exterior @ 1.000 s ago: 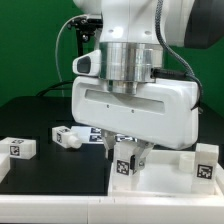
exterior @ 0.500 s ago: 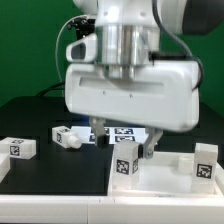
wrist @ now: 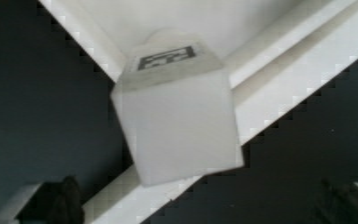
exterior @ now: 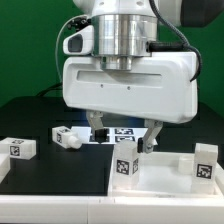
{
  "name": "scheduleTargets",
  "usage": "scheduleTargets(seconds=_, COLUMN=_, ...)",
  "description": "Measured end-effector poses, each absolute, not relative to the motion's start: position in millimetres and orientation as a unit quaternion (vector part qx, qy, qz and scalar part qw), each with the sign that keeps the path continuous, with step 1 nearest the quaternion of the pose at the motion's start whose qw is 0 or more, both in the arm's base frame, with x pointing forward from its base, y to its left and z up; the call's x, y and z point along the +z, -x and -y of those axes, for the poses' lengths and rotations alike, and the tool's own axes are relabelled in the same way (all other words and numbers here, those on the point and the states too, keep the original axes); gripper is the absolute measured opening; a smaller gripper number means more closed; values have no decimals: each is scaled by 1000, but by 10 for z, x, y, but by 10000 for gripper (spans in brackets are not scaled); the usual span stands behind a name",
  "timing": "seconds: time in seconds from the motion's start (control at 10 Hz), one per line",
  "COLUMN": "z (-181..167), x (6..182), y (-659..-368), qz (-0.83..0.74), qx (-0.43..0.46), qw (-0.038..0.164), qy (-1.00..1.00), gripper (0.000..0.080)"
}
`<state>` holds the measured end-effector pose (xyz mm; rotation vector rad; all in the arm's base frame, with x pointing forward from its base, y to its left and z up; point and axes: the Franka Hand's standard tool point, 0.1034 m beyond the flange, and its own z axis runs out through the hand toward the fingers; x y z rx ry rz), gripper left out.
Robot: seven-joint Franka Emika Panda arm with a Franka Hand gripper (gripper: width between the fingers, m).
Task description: Assemble square table
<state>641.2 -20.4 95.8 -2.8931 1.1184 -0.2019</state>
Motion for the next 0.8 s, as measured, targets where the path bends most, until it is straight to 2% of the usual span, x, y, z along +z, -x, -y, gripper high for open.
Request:
scheduleTargets(seconds=0.2, z=190, x=956, y=-6388, qz=-376, qx=-63, qw=19, qy=924, gripper=649)
scheduleTargets(seconds=0.5, z=-19, x=941, y=-6030, qz=-449, qx=-37, qw=24, qy=893, gripper=649)
scheduleTargets(seconds=0.8, z=-88, x=939, y=-5985, qz=-405, qx=-35, qw=22, qy=914, gripper=649)
